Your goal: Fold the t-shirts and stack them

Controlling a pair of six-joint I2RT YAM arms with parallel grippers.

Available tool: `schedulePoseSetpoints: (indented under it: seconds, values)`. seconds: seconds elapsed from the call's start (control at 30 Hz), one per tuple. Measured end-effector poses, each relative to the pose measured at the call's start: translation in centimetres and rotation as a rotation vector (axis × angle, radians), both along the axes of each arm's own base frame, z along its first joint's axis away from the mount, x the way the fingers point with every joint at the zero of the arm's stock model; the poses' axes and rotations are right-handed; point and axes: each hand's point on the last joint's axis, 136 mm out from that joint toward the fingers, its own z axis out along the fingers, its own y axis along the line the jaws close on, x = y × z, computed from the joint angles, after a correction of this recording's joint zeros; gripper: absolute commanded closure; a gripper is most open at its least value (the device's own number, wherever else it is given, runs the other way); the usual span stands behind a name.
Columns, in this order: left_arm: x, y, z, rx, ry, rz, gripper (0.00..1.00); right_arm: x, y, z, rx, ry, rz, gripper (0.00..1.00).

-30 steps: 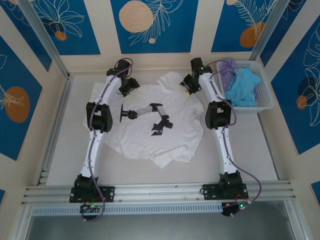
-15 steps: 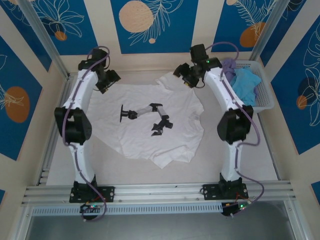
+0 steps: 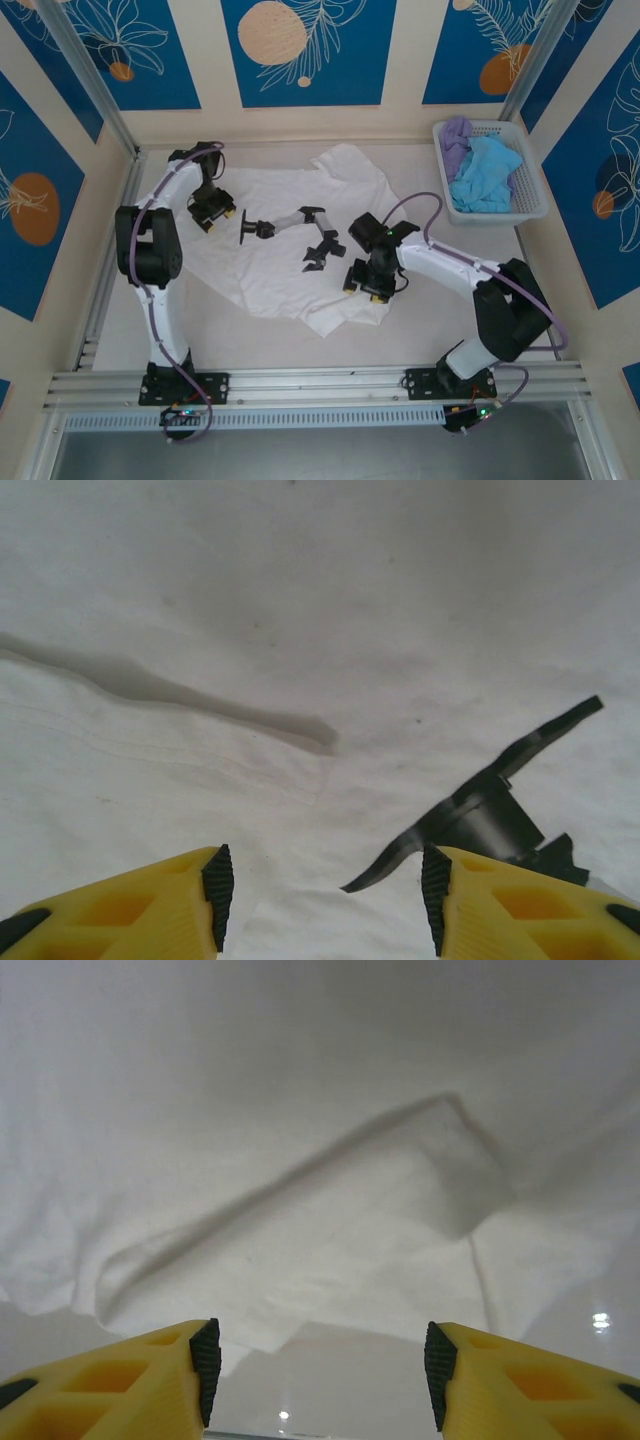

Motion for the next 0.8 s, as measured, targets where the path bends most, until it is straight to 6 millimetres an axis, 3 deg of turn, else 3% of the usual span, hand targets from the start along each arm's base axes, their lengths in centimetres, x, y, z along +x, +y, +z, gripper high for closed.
schedulePoseSetpoints:
  seconds: [0.13, 0.57, 0.7, 0.8]
  values:
    - [-0.1, 0.2, -0.3, 0.035, 0.018, -0.006, 0.5, -0.8, 0.7, 0.7, 0.008, -0.033, -0.001, 0.41]
    - [-0.6, -0.5, -3.9, 0.055, 0.102, -0.03, 0.56, -1.1, 1.3, 0.2, -0.039, -0.047, 0.0, 0.42]
    - [-0.6, -0.5, -4.2, 0.056, 0.107, -0.03, 0.56, -1.2, 1.5, 0.1, -0.045, -0.045, 0.006, 0.42]
    - [-0.6, -0.5, -4.2, 0.056, 0.106, -0.03, 0.63, -1.4, 1.6, -0.1, -0.051, -0.039, 0.009, 0.42]
